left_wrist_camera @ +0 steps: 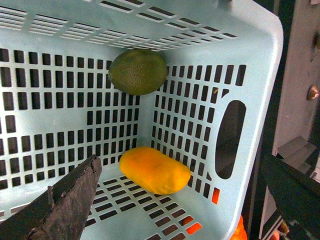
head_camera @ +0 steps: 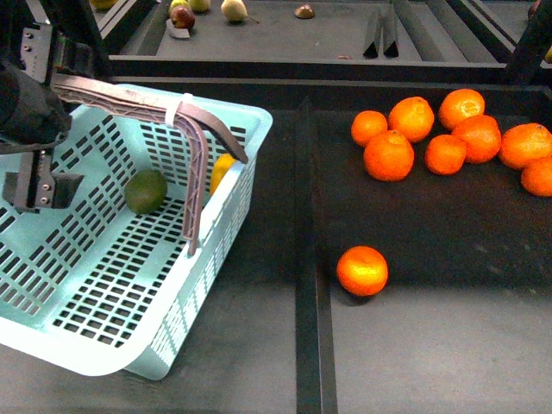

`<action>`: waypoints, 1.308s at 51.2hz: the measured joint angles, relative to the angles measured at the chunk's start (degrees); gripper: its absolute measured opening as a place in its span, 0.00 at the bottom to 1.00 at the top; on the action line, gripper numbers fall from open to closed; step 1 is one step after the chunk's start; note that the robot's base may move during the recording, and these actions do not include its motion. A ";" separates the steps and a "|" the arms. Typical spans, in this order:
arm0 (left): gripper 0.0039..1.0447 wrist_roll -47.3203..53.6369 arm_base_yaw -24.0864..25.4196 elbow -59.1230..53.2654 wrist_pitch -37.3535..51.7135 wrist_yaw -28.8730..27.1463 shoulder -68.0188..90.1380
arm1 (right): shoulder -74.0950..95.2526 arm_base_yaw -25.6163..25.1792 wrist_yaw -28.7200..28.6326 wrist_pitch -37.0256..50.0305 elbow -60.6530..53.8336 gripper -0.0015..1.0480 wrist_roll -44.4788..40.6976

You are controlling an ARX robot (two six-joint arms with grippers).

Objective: Pick mango and avocado into basket

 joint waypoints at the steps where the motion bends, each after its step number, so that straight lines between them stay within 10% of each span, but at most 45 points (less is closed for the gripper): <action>1: 0.94 0.09 0.28 -0.31 -0.50 0.04 -0.48 | 0.00 0.00 0.00 0.00 0.00 0.93 0.00; 67: 0.94 -10.14 -3.08 18.75 16.50 2.78 1.97 | 0.00 0.00 -0.02 0.00 0.00 0.93 0.00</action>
